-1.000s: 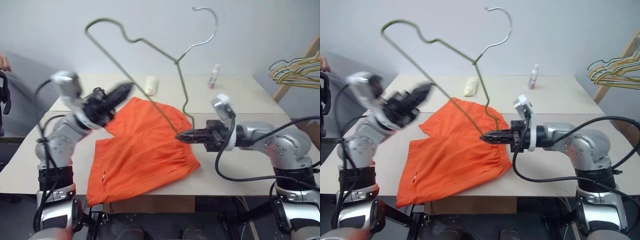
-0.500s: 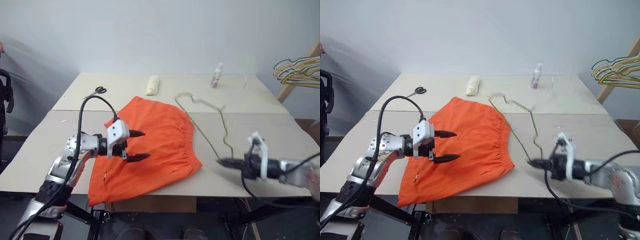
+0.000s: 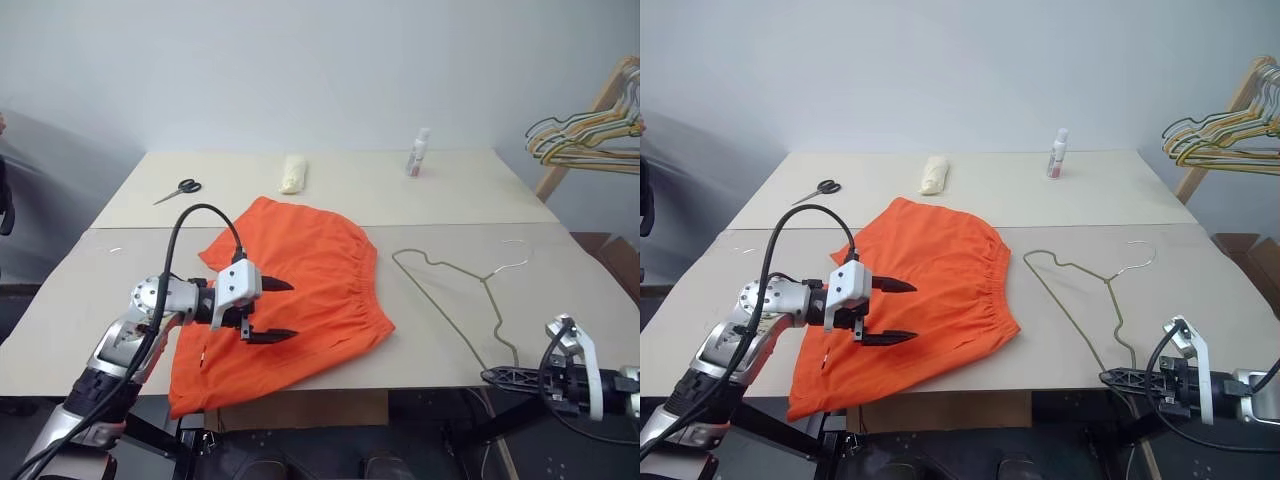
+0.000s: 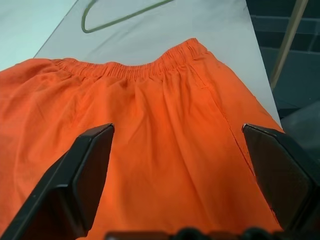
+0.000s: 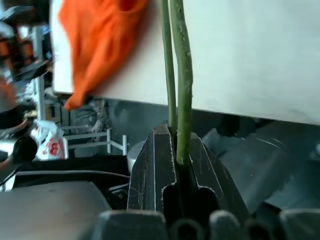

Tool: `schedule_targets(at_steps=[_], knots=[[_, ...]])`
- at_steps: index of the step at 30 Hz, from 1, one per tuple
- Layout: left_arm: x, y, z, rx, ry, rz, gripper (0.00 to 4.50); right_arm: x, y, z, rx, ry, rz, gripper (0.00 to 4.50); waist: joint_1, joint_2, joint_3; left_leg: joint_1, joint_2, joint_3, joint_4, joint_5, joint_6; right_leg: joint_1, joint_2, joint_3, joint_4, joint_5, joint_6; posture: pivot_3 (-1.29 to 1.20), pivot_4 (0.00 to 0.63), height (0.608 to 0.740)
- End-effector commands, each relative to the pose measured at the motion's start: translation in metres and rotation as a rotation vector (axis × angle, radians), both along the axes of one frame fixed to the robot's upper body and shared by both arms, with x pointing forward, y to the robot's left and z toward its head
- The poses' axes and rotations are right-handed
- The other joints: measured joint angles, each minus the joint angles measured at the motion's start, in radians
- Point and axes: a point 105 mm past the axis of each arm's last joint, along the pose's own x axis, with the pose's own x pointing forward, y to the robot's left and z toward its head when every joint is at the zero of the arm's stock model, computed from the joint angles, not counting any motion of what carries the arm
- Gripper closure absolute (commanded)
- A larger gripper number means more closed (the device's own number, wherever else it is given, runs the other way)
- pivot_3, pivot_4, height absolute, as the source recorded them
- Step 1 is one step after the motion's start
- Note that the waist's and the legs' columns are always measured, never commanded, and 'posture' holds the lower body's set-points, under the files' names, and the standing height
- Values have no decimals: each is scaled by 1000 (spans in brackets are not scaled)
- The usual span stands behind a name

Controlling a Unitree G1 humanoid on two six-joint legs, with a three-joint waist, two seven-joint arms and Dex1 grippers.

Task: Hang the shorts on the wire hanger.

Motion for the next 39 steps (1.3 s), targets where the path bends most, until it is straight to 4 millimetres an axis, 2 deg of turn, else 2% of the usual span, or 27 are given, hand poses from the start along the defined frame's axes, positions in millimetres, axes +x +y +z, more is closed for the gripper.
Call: schedule_targets(at_steps=[1,8,15,20,29,36,39], knots=[[4,0,12,-16,-64,30,60,7,2,-1,-7,-22,13,4500,2,0,0,0,0,0,0,0,0,0,0,0,0,0,0,-14,0,740],[1,2,9,0,-52,17,60,13,20,-1,59,-48,71,4500,3,0,0,0,0,-1,0,0,0,0,0,0,0,0,0,-8,0,740],[1,3,9,7,-56,19,60,8,34,0,119,-58,137,4500,8,0,0,0,0,-1,0,0,0,0,0,0,0,0,0,-4,0,740],[2,4,7,18,-60,23,60,9,34,-6,109,-44,126,4500,11,0,0,0,0,-1,0,0,0,0,0,0,0,0,0,2,0,740],[-2,4,6,17,-52,20,60,25,10,3,79,-97,24,4500,16,0,0,0,0,-1,0,0,0,0,0,0,0,0,0,4,0,740],[-3,2,5,14,-49,20,60,13,20,-13,55,-37,86,4500,23,0,0,0,0,-1,1,0,0,0,0,0,0,0,0,12,0,740],[-4,3,5,14,-47,23,60,11,27,-12,85,-40,104,4500,23,0,0,0,0,-1,0,0,0,0,0,0,0,0,0,16,0,740]])
